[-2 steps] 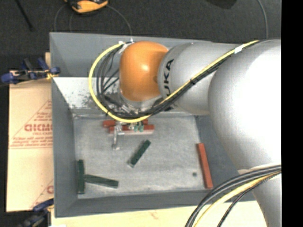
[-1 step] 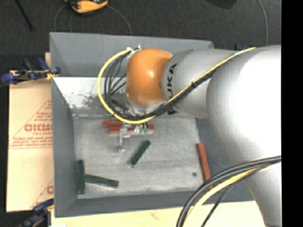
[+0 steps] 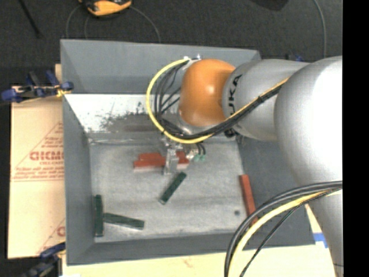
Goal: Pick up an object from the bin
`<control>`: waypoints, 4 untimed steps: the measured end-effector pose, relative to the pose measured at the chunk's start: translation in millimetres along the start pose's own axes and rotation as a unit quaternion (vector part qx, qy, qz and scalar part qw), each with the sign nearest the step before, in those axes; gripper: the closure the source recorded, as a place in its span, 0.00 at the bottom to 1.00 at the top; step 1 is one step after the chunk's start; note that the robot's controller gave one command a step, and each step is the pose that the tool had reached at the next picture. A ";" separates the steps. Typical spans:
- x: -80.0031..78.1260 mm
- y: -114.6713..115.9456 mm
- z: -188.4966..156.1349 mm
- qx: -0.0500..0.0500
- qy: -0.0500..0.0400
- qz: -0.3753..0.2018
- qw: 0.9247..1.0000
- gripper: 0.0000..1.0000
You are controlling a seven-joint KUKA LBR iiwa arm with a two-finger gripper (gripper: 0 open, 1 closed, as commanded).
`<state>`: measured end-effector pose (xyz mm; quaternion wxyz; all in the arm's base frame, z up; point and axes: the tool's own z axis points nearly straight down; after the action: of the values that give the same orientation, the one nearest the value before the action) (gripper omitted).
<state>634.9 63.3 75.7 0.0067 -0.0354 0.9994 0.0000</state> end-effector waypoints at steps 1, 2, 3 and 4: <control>0.0 0.0 0.0 0.000 0.000 0.000 1.000 1.00; 4.1 11.1 -118.6 -0.001 0.004 0.001 1.000 1.00; 4.3 11.2 -118.2 -0.001 0.004 0.002 1.000 0.00; 4.3 11.2 -118.2 -0.001 0.004 0.002 1.000 0.00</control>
Offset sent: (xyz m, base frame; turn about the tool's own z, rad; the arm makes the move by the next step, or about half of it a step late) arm -0.0081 0.0117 0.1169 0.0016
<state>628.2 74.1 193.8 0.0024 -0.0336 0.9994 0.0006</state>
